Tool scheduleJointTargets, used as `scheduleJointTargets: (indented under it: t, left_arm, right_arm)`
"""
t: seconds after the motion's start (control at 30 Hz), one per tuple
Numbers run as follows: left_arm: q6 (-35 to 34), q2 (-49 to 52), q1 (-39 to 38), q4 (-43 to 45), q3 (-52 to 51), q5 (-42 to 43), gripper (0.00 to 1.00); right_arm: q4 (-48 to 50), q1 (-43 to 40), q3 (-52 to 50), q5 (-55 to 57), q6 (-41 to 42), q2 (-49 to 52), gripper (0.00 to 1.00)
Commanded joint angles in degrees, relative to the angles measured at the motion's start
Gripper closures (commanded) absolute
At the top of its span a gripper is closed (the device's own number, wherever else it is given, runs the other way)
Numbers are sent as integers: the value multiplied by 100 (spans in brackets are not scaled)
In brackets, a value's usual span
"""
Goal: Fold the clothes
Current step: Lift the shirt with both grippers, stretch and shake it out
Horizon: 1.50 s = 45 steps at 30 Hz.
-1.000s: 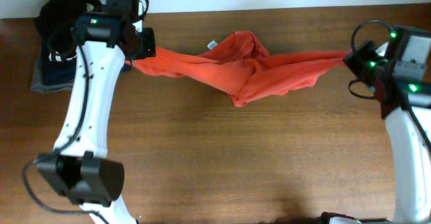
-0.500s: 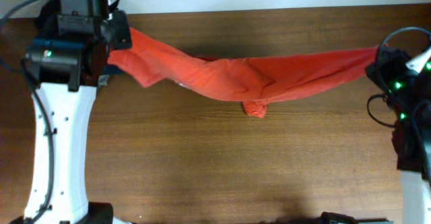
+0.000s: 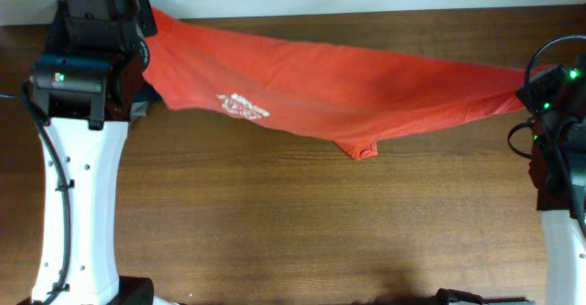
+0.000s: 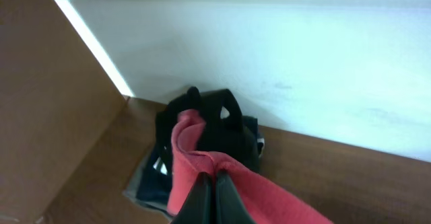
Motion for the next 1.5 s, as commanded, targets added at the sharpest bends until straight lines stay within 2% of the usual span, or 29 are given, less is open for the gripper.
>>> scheduleJointTargets:
  t: [0.0, 0.2, 0.4, 0.57, 0.87, 1.03, 1.27, 1.37, 1.4, 1.43, 1.47]
  left_arm:
    - [372, -50, -98, 72, 643, -291, 100]
    - [638, -70, -472, 57, 1355, -389, 100]
    - [761, -70, -918, 61, 2103, -1331, 100]
    - [1130, -70, -1196, 195, 2575, -1888, 100]
    - [1268, 9, -1307, 229, 2804, -1825, 100]
    - [1224, 645, -1292, 240, 2804, -1602, 99]
    - [1134, 1893, -905, 645, 2804, -1499, 100]
    - [1113, 2393, -699, 793, 2804, -822, 99]
    - [1099, 2553, -638, 809, 2804, -487, 96]
    - [1097, 2695, -590, 809, 2804, -184, 88]
    - [1099, 2824, -560, 793, 2804, 74, 70]
  right_arm:
    - [-160, -17, 691, 363, -133, -76, 96]
    - [-726, -17, 1473, 214, -146, -76, 96]
    - [-1010, -17, 2131, 61, -144, -76, 96]
    - [-1008, -17, 2459, 55, -142, -76, 96]
    - [-1075, -17, 2494, -199, -98, 72, 95]
    - [-1093, -17, 2494, -387, 11, 658, 89]
    - [-1025, -17, 2494, -413, 9, 1834, 93]
    - [-970, -17, 2494, -411, 4, 2277, 93]
    - [-968, -17, 2494, -409, 0, 2382, 92]
    - [-970, -17, 2494, -411, -26, 2465, 92]
    - [-973, -17, 2494, -415, -111, 2531, 88]
